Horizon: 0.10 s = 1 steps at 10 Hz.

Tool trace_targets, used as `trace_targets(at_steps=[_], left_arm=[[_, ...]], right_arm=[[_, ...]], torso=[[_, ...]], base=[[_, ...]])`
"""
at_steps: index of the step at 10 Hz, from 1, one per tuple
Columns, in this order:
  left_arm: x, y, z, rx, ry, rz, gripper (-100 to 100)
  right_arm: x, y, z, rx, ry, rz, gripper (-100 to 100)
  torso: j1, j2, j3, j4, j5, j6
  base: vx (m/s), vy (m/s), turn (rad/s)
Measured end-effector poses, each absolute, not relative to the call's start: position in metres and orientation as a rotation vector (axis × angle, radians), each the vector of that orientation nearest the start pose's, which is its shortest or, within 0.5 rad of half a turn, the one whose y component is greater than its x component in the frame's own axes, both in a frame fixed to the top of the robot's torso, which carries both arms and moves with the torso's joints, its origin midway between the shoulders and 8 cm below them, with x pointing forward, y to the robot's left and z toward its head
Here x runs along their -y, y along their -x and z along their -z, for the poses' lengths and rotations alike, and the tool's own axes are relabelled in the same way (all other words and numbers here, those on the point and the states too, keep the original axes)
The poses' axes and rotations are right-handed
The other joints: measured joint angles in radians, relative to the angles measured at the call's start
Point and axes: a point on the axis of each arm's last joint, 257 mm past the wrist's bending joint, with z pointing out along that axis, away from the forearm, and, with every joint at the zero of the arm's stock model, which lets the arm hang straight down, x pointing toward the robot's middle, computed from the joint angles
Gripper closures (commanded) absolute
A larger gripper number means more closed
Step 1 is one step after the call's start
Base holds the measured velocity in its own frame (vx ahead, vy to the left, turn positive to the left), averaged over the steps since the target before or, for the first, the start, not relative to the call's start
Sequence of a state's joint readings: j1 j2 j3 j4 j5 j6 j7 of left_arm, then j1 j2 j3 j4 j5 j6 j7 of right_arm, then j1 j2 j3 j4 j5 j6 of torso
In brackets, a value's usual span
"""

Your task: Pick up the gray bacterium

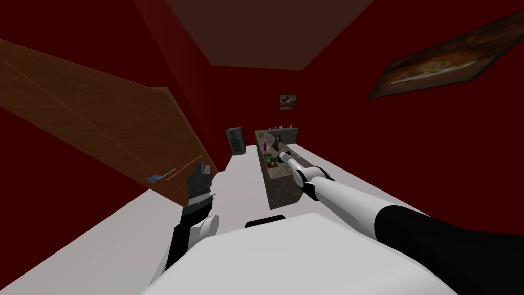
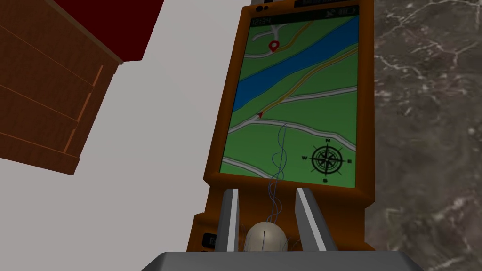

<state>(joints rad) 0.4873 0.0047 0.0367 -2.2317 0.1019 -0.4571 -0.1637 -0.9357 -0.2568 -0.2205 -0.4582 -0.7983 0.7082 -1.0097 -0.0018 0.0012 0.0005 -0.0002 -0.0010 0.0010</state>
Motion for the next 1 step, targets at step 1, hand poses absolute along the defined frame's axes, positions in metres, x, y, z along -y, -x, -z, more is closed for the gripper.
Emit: trace_targets(at_steps=[1], left_arm=[[-0.3058,-0.3565,0.0007,-0.651,0.715,1.164,0]], right_arm=[[0.1816,-0.6636,0.2932,0.150,2.554,1.118,0]], torso=[[0.001,0.000,0.000,0.000,0.000,0.000]], base=[[0.000,0.000,0.000]])
